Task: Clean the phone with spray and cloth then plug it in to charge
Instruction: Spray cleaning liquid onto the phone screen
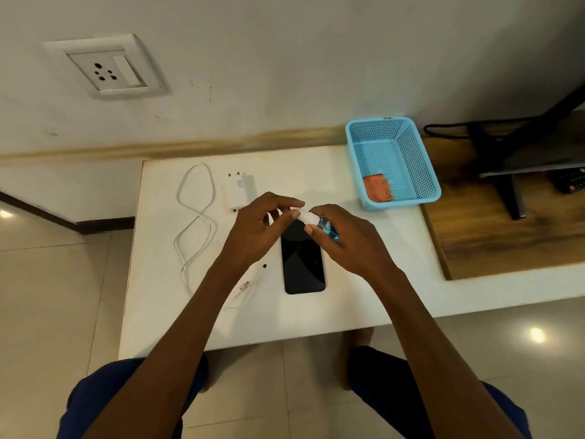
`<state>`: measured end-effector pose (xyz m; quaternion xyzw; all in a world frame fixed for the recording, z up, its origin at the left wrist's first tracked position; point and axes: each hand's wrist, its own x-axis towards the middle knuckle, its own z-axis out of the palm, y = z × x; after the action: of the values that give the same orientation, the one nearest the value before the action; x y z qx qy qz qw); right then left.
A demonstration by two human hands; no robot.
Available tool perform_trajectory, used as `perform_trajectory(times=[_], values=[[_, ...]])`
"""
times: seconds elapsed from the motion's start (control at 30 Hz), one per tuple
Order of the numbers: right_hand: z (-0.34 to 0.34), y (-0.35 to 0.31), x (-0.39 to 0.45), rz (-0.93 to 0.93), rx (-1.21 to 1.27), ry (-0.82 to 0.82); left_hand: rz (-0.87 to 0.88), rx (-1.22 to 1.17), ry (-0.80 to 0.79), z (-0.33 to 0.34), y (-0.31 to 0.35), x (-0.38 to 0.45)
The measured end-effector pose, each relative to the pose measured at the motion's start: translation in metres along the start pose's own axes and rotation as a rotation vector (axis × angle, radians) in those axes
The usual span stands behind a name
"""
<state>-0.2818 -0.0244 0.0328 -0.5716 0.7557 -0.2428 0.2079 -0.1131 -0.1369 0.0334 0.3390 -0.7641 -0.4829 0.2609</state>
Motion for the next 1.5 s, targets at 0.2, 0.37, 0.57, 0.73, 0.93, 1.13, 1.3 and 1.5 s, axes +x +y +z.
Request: perform_trajectory(times=[0.2, 0.37, 0.57, 0.73, 0.93, 1.13, 1.3, 1.5], values=[[0.005, 0.001, -0.003, -0.042, 0.027, -0.008, -0.016, -0.012, -0.048, 0.000, -0.002, -0.002], [0.006, -0.001, -0.004, -0.045, 0.055, 0.017, -0.001, -0.037, -0.100, 0.000, -0.004, -0.003], [0.011, -0.007, -0.004, -0.027, 0.114, 0.025, 0.003, -0.061, -0.120, -0.002, -0.004, -0.003], [0.016, -0.006, -0.004, -0.016, 0.104, 0.081, 0.023, -0.069, -0.132, -0.006, -0.004, -0.004], [0.015, -0.006, -0.004, -0.038, 0.053, 0.111, 0.018, -0.049, -0.155, -0.008, -0.003, -0.004], [0.014, -0.012, -0.007, -0.015, 0.049, 0.064, 0.001, -0.027, -0.157, -0.018, -0.002, -0.004], [0.009, -0.004, -0.002, 0.011, 0.062, 0.021, -0.044, -0.099, -0.061, -0.019, -0.004, -0.002], [-0.003, 0.020, -0.002, 0.122, 0.381, -0.010, -0.189, -0.425, 0.032, -0.007, -0.006, 0.000]])
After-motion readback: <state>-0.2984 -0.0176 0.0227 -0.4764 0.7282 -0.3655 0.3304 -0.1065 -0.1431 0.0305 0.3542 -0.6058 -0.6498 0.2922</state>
